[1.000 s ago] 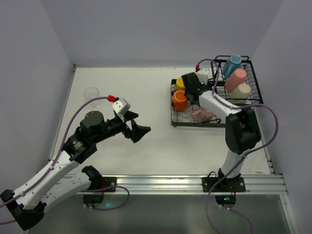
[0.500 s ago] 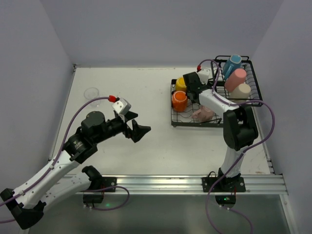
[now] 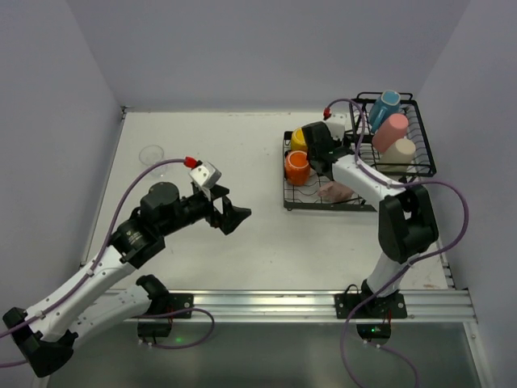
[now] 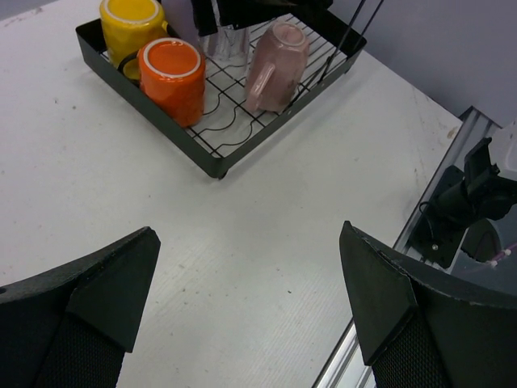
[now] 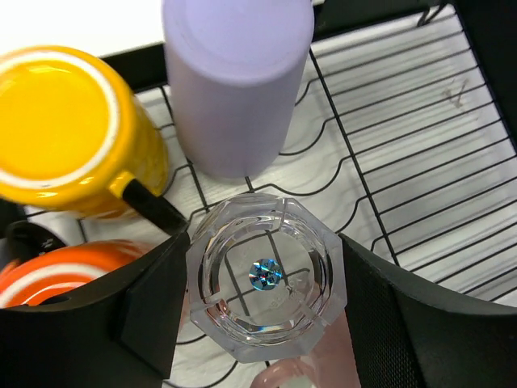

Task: Unload the cups from the dish rack

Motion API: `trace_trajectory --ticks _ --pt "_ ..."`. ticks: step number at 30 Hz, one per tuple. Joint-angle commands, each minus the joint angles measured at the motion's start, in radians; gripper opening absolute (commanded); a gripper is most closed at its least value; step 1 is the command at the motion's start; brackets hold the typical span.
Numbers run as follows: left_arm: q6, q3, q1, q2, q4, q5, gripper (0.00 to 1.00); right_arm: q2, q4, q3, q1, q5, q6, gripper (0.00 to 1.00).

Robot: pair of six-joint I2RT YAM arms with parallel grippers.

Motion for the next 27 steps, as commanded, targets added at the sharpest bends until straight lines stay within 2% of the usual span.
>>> trace_trajectory --ticks 1,6,10,14,18,21,27 --pt "-0.012 0.020 -0.002 0.008 0.016 -0.009 1.00 -0.137 0.101 -0.002 0.033 0.083 -0.031 0.46" --pt "-0.056 0.026 -0.001 0.036 0.047 -0.004 1.00 -0.217 0.156 -0.022 0.071 0.072 -0.089 0.46" --pt "-0.128 0.035 -0.001 0.074 0.076 -0.017 1.00 -0.314 0.176 -0.048 0.102 -0.003 -0.077 0.45" --pt "-0.220 0.011 -0.001 0.148 0.204 0.021 1.00 -0.437 0.219 -0.115 0.116 -0.228 -0.006 0.45" --pt "-0.306 -0.003 -0.001 0.232 0.349 0.060 1.00 -0.595 0.379 -0.276 0.117 -0.460 0.112 0.45" --pt "-0.368 -0.017 -0.001 0.283 0.450 0.062 0.94 -0.698 0.479 -0.377 0.116 -0.609 0.202 0.45" --pt "-0.502 -0.051 -0.001 0.358 0.627 0.069 0.84 -0.799 0.610 -0.500 0.116 -0.801 0.317 0.44"
